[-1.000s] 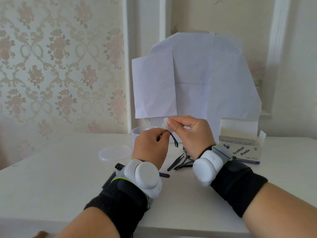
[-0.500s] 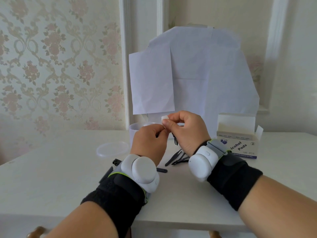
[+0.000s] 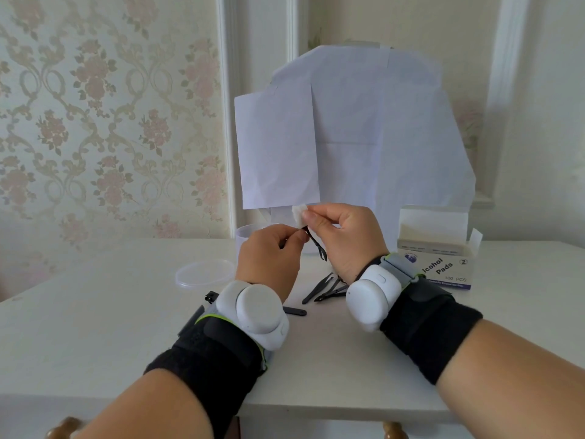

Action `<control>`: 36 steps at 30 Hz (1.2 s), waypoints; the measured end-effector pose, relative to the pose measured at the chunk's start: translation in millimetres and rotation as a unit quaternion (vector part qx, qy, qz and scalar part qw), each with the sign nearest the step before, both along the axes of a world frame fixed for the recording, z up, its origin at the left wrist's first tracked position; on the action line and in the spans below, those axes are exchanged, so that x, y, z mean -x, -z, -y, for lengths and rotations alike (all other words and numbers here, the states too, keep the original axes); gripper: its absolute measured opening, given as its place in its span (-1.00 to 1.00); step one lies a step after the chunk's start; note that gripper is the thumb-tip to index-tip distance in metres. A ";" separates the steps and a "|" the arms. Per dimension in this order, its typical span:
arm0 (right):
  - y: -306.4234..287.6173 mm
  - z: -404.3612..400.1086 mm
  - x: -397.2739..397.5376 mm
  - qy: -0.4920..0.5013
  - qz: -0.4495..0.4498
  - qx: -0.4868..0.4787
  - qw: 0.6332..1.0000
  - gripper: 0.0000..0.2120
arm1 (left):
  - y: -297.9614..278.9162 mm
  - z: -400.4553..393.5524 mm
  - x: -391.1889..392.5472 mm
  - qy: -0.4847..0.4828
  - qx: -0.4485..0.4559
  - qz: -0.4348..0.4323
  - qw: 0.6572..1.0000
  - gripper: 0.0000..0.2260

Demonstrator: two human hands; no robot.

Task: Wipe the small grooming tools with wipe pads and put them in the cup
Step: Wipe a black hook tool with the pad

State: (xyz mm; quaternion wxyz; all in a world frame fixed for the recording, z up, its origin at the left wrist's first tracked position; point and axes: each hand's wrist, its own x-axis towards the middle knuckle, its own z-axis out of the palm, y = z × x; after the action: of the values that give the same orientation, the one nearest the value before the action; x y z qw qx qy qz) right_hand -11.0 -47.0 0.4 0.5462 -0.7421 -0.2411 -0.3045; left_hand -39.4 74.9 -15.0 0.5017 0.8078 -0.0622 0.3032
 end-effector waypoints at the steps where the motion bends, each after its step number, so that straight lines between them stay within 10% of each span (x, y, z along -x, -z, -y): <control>1: -0.6 1.1 0.0 0.004 0.007 -0.022 1.000 -0.87 | 0.0 -0.4 -0.6 0.004 0.018 -0.005 1.000 -0.82; 36: -6.0 1.1 3.2 -0.126 -0.180 -0.142 0.965 -0.71 | -3.0 -2.9 2.1 -0.020 0.049 -0.001 0.999 -0.78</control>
State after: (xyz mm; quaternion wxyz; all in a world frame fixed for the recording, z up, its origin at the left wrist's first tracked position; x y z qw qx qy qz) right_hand -14.2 -48.2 6.4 0.7141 -0.6633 -0.1850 -0.1260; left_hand -41.6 77.8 -12.0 0.5345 0.7836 -0.0305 0.3152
